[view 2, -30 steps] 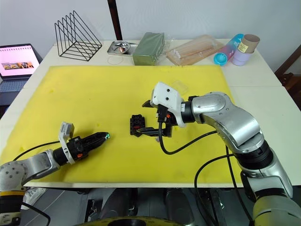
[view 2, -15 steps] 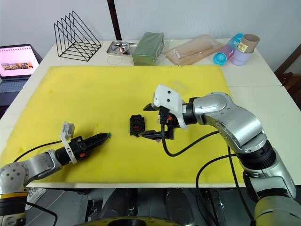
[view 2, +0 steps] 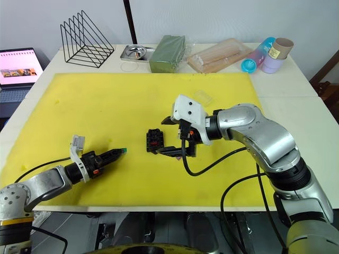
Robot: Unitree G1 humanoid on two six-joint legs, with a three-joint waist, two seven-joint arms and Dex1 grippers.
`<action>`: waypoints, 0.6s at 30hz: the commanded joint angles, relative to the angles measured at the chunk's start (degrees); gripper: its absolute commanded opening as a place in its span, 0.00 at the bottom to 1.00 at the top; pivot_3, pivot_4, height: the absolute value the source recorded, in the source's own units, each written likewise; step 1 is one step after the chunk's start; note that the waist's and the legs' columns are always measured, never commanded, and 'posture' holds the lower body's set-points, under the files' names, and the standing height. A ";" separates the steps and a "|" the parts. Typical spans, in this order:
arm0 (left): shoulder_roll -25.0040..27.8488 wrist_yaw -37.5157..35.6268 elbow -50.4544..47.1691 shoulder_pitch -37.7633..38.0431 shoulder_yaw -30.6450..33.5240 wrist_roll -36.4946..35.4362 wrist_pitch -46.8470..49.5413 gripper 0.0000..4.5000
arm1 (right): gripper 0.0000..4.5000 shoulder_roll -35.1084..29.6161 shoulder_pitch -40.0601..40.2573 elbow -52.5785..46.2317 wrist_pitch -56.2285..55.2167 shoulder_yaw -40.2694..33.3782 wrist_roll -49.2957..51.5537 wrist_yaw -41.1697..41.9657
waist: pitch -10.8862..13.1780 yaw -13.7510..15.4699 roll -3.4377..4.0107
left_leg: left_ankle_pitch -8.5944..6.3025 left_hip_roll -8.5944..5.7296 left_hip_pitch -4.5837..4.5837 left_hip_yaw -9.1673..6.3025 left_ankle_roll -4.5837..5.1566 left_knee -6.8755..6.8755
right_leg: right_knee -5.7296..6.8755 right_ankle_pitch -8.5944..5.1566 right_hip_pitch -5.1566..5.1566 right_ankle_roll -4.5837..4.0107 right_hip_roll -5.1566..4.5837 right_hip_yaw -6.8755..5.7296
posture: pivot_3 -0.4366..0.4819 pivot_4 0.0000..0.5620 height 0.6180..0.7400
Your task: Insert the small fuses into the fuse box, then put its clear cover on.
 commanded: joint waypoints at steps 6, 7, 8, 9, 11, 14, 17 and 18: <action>2.94 -11.52 -6.27 -0.68 0.57 5.85 -2.25 0.02 | 1.00 -0.65 -0.32 -1.49 -0.65 -1.23 0.02 -0.26 | 0.17 0.04 -0.28 | 0.00 0.00 -0.05 0.01 0.00 -0.01 | -0.02 0.00 -0.07 -0.01 0.00 0.00 | 0.48 0.27 1.00; 3.16 -13.78 -7.12 -0.83 0.75 7.32 -2.76 0.02 | 1.00 -0.68 -0.28 -1.48 -0.63 -1.29 0.04 -0.29 | 0.22 0.08 -0.36 | 0.00 -0.01 -0.09 0.02 0.00 -0.01 | -0.02 0.00 -0.11 -0.01 0.00 0.00 | 0.48 0.27 1.00; 3.98 -16.25 -6.62 -1.30 0.75 7.33 -1.97 0.02 | 1.00 -0.78 -0.09 -1.57 -0.46 -1.50 0.16 -0.39 | 0.26 0.19 -0.43 | 0.00 -0.01 -0.09 0.03 -0.01 0.00 | -0.03 0.00 -0.12 -0.02 0.00 0.00 | 0.48 0.27 1.00; 4.71 -20.30 -6.15 -2.00 0.80 8.89 -2.29 0.02 | 1.00 -0.94 0.11 -1.62 -0.16 -1.87 0.41 -0.49 | 0.31 0.22 -0.50 | 0.00 -0.02 -0.10 0.04 -0.01 0.00 | -0.04 0.00 -0.12 -0.02 -0.02 0.00 | 0.48 0.27 1.00; 6.56 -26.66 -5.04 -3.92 0.34 10.72 -1.64 0.02 | 1.00 -1.09 0.47 -1.71 0.90 -3.00 1.38 -0.85 | 0.40 0.27 -0.63 | 0.00 -0.03 -0.12 0.05 -0.01 -0.01 | -0.07 0.00 -0.13 -0.03 -0.04 0.00 | 0.48 0.27 1.00; 8.82 -36.34 -4.66 -5.96 -0.94 15.21 -2.04 0.02 | 1.00 -0.42 0.26 -1.53 4.70 -6.21 4.96 -2.07 | 0.45 0.18 -0.68 | -0.01 -0.03 -0.22 0.09 -0.02 -0.03 | -0.18 0.01 -0.18 -0.04 -0.09 0.01 | 0.48 0.27 1.00; 10.73 -46.03 -5.72 -8.88 -2.85 19.63 -3.05 0.02 | 1.00 1.42 -1.79 -0.35 13.85 -12.30 13.32 -4.32 | 0.49 0.10 -0.73 | -0.01 -0.04 -0.28 0.15 -0.03 -0.15 | -0.39 0.01 -0.18 -0.04 -0.15 0.04 | 0.48 0.27 1.00; 11.26 -48.92 -6.28 -10.04 -3.64 21.01 -3.37 0.02 | 1.00 1.65 -2.75 -0.04 17.46 -14.19 16.64 -4.67 | 0.49 0.08 -0.73 | -0.01 -0.04 -0.32 0.15 -0.03 -0.17 | -0.43 0.01 -0.21 -0.04 -0.15 0.03 | 0.48 0.27 1.00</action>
